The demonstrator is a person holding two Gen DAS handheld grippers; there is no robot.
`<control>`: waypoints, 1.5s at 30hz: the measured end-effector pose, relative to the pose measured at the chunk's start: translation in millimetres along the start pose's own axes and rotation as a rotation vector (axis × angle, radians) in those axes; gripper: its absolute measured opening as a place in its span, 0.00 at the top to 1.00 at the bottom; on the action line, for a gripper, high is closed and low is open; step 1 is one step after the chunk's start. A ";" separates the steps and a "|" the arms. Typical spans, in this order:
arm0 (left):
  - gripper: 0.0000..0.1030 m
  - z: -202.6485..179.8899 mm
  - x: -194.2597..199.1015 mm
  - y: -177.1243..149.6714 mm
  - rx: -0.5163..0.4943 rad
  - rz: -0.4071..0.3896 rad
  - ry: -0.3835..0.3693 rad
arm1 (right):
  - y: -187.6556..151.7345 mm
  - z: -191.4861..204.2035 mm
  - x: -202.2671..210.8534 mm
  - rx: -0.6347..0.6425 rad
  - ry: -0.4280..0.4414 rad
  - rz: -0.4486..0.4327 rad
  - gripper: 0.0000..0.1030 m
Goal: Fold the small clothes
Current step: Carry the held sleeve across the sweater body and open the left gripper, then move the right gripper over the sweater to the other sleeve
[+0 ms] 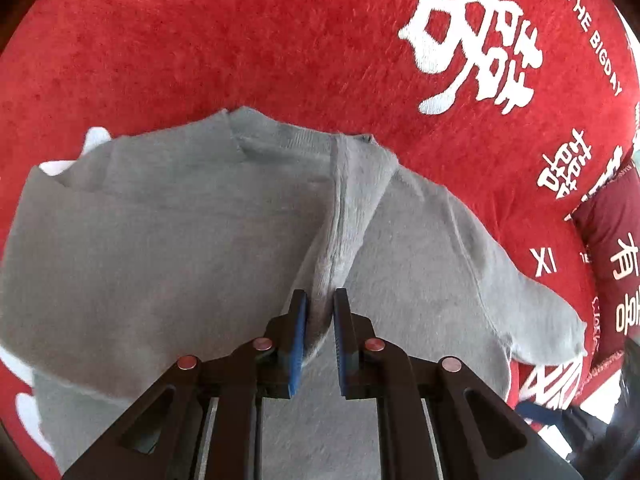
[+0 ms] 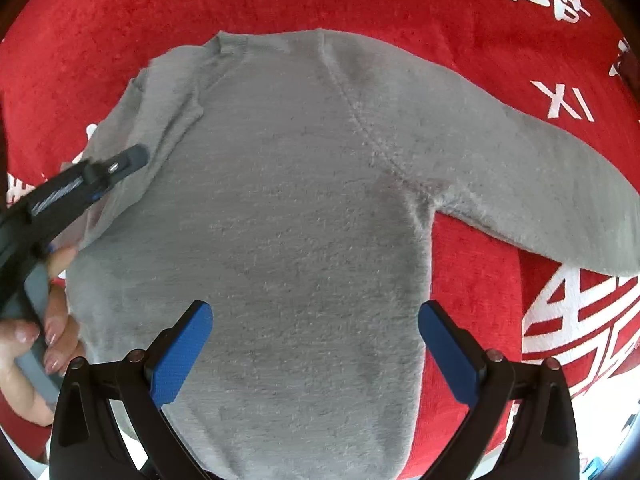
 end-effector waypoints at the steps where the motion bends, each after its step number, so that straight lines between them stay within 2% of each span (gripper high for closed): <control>1: 0.37 3.5 9.0 -2.5 0.001 -0.001 0.011 | 3.0 1.6 1.6 0.003 0.004 -0.005 0.00; 2: 0.27 8.7 19.4 -3.2 0.009 -0.018 0.032 | 7.3 4.6 3.9 0.007 0.012 -0.012 0.00; 3: 0.23 17.0 34.7 -6.9 0.017 -0.053 0.058 | 11.0 5.1 6.3 0.010 0.024 -0.018 0.00; 7: 0.23 60.5 75.3 -10.3 0.032 -0.096 0.116 | 37.9 32.2 10.9 0.031 0.112 -0.046 0.00; 10: 0.23 103.9 91.3 -8.4 0.074 -0.118 0.212 | 64.2 63.9 10.2 0.074 0.127 -0.072 0.00; 12: 0.23 136.7 91.5 -1.5 0.129 -0.100 0.298 | 81.1 88.5 9.8 0.111 0.102 -0.088 0.00; 14: 0.23 161.6 86.9 4.4 0.186 -0.080 0.340 | 97.8 120.3 9.9 0.171 0.050 -0.118 0.00; 16: 0.23 182.9 80.4 4.2 0.228 -0.062 0.366 | 113.4 153.8 5.1 0.244 -0.043 -0.142 0.00; 18: 0.23 196.4 72.2 1.0 0.254 -0.037 0.376 | 121.7 180.6 -11.3 0.307 -0.148 -0.118 0.01; 19: 0.23 198.0 68.5 -1.6 0.258 -0.030 0.378 | 126.4 192.8 -26.3 0.338 -0.253 -0.083 0.11; 20: 0.23 199.5 66.2 -3.8 0.262 -0.023 0.383 | 129.2 198.6 -36.7 0.363 -0.331 -0.064 0.51; 21: 0.23 201.1 64.7 -6.4 0.268 -0.014 0.385 | 130.6 199.4 -41.7 0.380 -0.339 -0.055 0.73; 22: 0.23 201.9 64.5 -8.5 0.274 -0.013 0.379 | 131.2 190.4 -35.7 0.348 -0.270 -0.067 0.79; 25: 0.23 205.8 66.1 -12.0 0.285 -0.029 0.364 | 124.1 147.3 -4.7 0.216 -0.094 -0.168 0.79; 28: 0.23 210.4 63.0 -12.7 0.301 -0.014 0.357 | 108.6 85.0 8.7 0.072 -0.014 -0.207 0.77; 30: 0.23 214.8 59.7 -10.8 0.309 -0.006 0.353 | 100.5 47.8 -0.6 -0.028 0.107 -0.145 0.67; 31: 0.23 215.6 58.6 -9.5 0.309 -0.004 0.352 | 96.0 32.2 -8.0 -0.080 0.182 -0.099 0.48; 32: 0.23 216.8 58.4 -8.6 0.305 -0.005 0.352 | 91.5 23.5 -11.1 -0.109 0.231 -0.084 0.38; 33: 0.23 215.8 58.3 -8.4 0.297 -0.006 0.357 | 86.7 17.1 -11.6 -0.127 0.295 -0.094 0.37; 36: 0.23 215.6 54.9 -7.0 0.286 0.009 0.366 | 86.2 15.9 -13.4 -0.170 0.396 -0.097 0.30; 40: 0.23 213.8 54.2 -6.4 0.293 0.013 0.372 | 95.3 18.6 -20.1 -0.276 0.436 -0.092 0.30; 43: 0.23 210.4 54.9 -5.3 0.293 0.016 0.380 | 101.8 20.7 -12.6 -0.213 0.348 -0.052 0.39; 45: 0.23 210.0 56.6 -4.5 0.295 0.012 0.387 | 100.7 20.3 -5.1 -0.166 0.339 -0.055 0.39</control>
Point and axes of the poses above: each gripper's, at about its wrist camera, not at the fingertips, and x roughly against the way its jaws point, z to its left, y to its top, the point moved 2 cm from there along -x, roughly the way its jaws point, and after that the axes turned 13 degrees about z, right-handed, at the moved point
